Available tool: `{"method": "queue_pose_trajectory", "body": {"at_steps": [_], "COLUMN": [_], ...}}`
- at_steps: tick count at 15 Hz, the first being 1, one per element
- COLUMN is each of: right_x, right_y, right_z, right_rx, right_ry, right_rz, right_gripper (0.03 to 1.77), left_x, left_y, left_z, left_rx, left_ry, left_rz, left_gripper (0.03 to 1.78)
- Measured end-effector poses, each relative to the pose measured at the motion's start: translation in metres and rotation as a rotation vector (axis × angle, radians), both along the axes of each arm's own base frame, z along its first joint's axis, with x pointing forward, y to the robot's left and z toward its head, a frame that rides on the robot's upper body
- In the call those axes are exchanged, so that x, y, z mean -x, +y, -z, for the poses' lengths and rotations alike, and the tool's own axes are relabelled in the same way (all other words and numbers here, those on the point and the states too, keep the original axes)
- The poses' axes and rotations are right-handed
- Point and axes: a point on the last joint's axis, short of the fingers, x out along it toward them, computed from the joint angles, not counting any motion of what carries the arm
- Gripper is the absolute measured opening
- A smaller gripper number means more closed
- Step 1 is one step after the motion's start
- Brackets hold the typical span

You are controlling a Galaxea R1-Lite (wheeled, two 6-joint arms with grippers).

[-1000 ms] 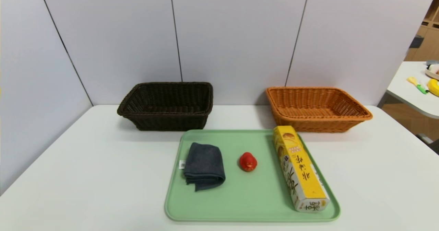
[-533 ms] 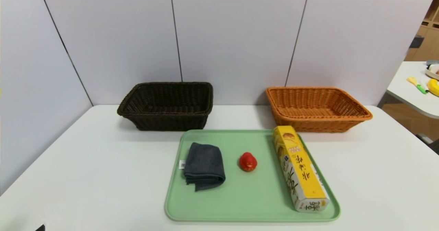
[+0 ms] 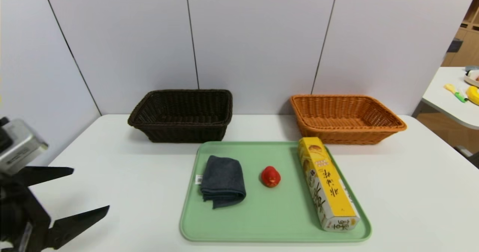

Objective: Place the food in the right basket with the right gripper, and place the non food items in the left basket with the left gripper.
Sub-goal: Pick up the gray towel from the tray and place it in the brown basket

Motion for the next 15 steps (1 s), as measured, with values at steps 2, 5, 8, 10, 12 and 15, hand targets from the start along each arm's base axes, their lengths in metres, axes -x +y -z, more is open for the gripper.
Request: {"method": "queue_pose_trajectory", "body": {"at_steps": [2, 5, 8, 10, 12, 15], "right_x": [0.0, 0.0, 0.0, 0.0, 0.0, 0.0], "right_y": [0.0, 0.0, 0.0, 0.0, 0.0, 0.0], "right_z": [0.0, 0.0, 0.0, 0.0, 0.0, 0.0], "right_rx": [0.0, 0.0, 0.0, 0.0, 0.0, 0.0], "right_ry": [0.0, 0.001, 0.001, 0.001, 0.0, 0.0], "right_rz": [0.0, 0.0, 0.0, 0.0, 0.0, 0.0], "right_gripper": [1.7, 1.7, 1.7, 1.7, 1.7, 1.7], "left_x": [-0.027, -0.063, -0.082, -0.088, -0.093, -0.104], "left_y": [-0.019, -0.055, -0.096, -0.119, -0.137, -0.159], "left_z": [-0.002, -0.004, 0.0, 0.004, 0.007, 0.016], "left_rx": [-0.014, -0.012, 0.034, 0.071, 0.091, 0.101], "left_ry": [0.063, 0.144, 0.264, 0.33, 0.353, 0.359], "left_rz": [0.079, 0.178, 0.212, 0.17, 0.085, -0.046], "left_gripper": [1.69, 1.69, 1.69, 1.69, 1.69, 1.69]}}
